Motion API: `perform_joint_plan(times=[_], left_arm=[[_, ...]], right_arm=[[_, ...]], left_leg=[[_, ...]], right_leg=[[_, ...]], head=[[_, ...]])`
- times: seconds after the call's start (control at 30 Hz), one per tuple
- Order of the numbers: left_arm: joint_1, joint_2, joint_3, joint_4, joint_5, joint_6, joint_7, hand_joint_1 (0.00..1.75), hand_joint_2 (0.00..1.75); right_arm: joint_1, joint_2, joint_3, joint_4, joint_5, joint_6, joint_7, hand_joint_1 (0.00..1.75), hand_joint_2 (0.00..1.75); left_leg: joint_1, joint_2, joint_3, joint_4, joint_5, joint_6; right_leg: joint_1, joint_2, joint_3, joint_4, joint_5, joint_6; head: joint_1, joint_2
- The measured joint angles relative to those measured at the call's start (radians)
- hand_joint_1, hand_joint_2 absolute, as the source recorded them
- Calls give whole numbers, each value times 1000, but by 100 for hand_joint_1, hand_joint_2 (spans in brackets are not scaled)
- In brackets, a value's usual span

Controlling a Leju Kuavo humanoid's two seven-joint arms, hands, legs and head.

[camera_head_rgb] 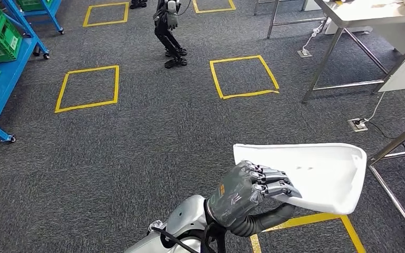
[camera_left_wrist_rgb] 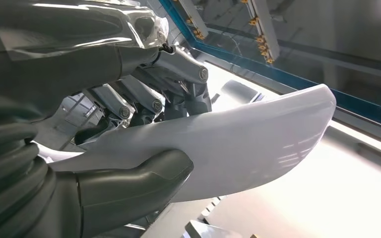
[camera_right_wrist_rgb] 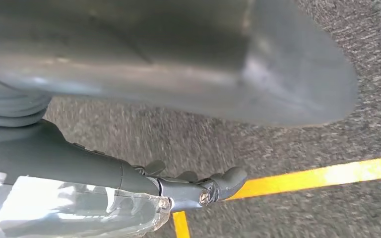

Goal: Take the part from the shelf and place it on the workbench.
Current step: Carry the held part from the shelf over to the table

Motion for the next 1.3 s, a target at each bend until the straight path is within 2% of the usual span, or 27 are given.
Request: perform_joint_plan(times=[0.03,0.1,0.17,0.2,0.23,0.27,0.3,0.37,0.4,0.43,0.47,0.53,0.6,0.67,0.73,0.77,0.8,0.83,0.9,0.97,1.03,1.07,1.13,1.2,1.23,1.27,1.3], left_arm=[[-1,-1,-1,0,-1,-2,0,175,175],[-4,-4,-2,-1,-3,-3,-1,175,175],[-4,-3,-3,-1,-5,-6,-2,175,175],[-3,-3,-3,0,-5,-8,-2,175,175],[-1,-2,-3,0,-5,-9,-2,175,175],[-1,-1,-3,0,-5,-10,-2,175,175],[-1,-1,-3,0,-5,-10,-2,175,175],[-1,-2,-3,0,-5,-10,-2,175,175],[-1,-2,-3,0,-5,-10,-2,175,175],[-2,-2,-3,0,-5,-11,-2,175,175],[-2,-2,-3,0,-5,-11,-2,175,175],[-3,-2,-3,0,-5,-11,-2,175,175],[-4,-3,-3,-1,-5,-11,-2,175,175],[-4,-2,-3,-1,-6,-10,-2,175,175],[-2,0,-3,-1,-6,-10,-2,175,175],[-1,1,-3,-1,-6,-11,-2,175,175],[-1,1,-4,-1,-5,-11,-3,175,175],[-1,1,-4,-1,-3,-11,-4,175,175],[-2,0,-4,-1,0,-11,-7,175,175],[-3,-1,-4,-1,2,-11,-10,175,175],[-4,-3,-6,-1,4,-12,-14,175,175],[-6,-4,-8,-1,4,-13,-17,175,175],[-11,-7,-11,-1,5,-15,-22,175,175],[-13,-8,-12,1,7,-18,-24,175,175],[-13,-7,-14,1,9,-19,-24,175,175],[-14,-7,-16,2,11,-21,-25,175,175],[-14,-7,-18,3,13,-22,-25,175,175]], right_arm=[[3,0,-2,0,-2,-1,0,0,0],[6,-1,-6,0,-5,-1,1,0,0],[6,-3,-7,0,-7,-2,2,0,0],[6,-4,-8,0,-8,-2,2,0,0],[7,-5,-8,0,-8,-2,2,0,0],[8,-5,-9,0,-8,-2,2,0,0],[9,-6,-11,0,-8,-2,2,0,0],[10,-6,-15,0,-8,-2,2,0,0],[9,-6,-16,0,-8,-2,2,0,0],[8,-5,-17,0,-8,-2,2,0,0],[8,-4,-18,0,-8,-2,2,0,0],[8,-5,-20,0,-8,-2,2,0,0],[7,-6,-22,0,-8,-2,2,0,0],[6,-7,-22,0,-8,-2,2,0,0],[6,-8,-22,0,-8,-2,2,0,0],[7,-8,-22,0,-9,-2,2,0,0],[8,-8,-22,0,-9,-2,2,0,0],[8,-9,-22,0,-9,-2,2,0,0],[7,-8,-22,0,-10,-2,3,0,0],[5,-6,-23,0,-11,-2,3,0,0],[8,-3,-23,0,-12,-3,4,0,0],[11,-2,-23,0,-13,-4,5,0,0],[12,-2,-24,0,-14,-6,7,0,0],[9,-2,-25,0,-12,-7,11,0,0],[8,-2,-25,0,-10,-7,14,0,0],[9,-2,-25,0,-8,-7,18,0,0],[10,-2,-25,0,-5,-6,23,0,0]], left_leg=[[2,11,4,-7,7,-1],[8,37,11,-25,25,1],[11,66,9,-33,33,5],[11,82,7,-32,33,6],[11,98,5,-32,33,6],[11,114,3,-32,33,5],[12,128,3,-31,32,4],[11,151,4,-27,26,-5],[8,160,4,-23,22,-10],[5,167,4,-19,19,-16],[3,174,4,-17,17,-21],[5,186,4,-16,14,-29],[12,148,-11,17,-14,-41],[21,85,-62,132,-79,-50],[25,63,-127,268,-132,-52],[25,61,-142,296,-134,-51],[26,59,-136,282,-114,-50],[27,53,-109,226,-79,-47],[29,14,-34,73,-12,-41],[27,-14,3,-5,8,-38],[23,0,5,-12,11,-32],[23,12,6,-15,17,-26],[26,39,7,-23,29,-14],[23,70,1,-24,33,-8],[21,87,-2,-24,33,-7],[20,103,-4,-24,34,-7],[20,118,-6,-24,34,-6]], right_leg=[[0,2,-2,0,2,4],[7,-33,-22,35,-24,9],[13,-85,-70,146,-93,14],[13,-98,-94,210,-123,18],[11,-106,-108,253,-140,21],[9,-112,-104,263,-139,25],[6,-119,-77,229,-122,27],[2,-157,11,89,-75,31],[1,-177,46,31,-59,27],[2,-190,65,-3,-53,20],[4,-194,68,-11,-54,11],[5,-172,64,-13,-49,-4],[2,-150,60,-16,-43,-15],[0,-128,55,-16,-38,-23],[0,-103,48,-16,-34,-28],[1,-90,47,-16,-32,-28],[1,-76,46,-16,-30,-27],[0,-61,46,-16,-28,-25],[0,-33,44,-15,-22,-17],[-3,-12,38,-16,-15,-6],[-7,7,31,-24,-6,9],[-7,3,26,-22,-6,14],[-3,-43,-2,28,-40,20],[1,-97,-56,157,-112,23],[2,-106,-82,222,-140,25],[2,-110,-93,260,-153,26],[2,-113,-83,259,-148,26]], head=[[0,0],[1,0],[2,0],[3,0],[2,0],[3,0],[2,0],[3,0],[2,0],[-1,0],[-3,0],[-7,0],[-9,0],[-11,0],[-11,0],[-11,0],[-11,0],[-11,0],[-11,0],[-11,0],[-10,0],[-10,0],[-6,0],[-2,0],[-2,0],[-2,0],[-2,0]])
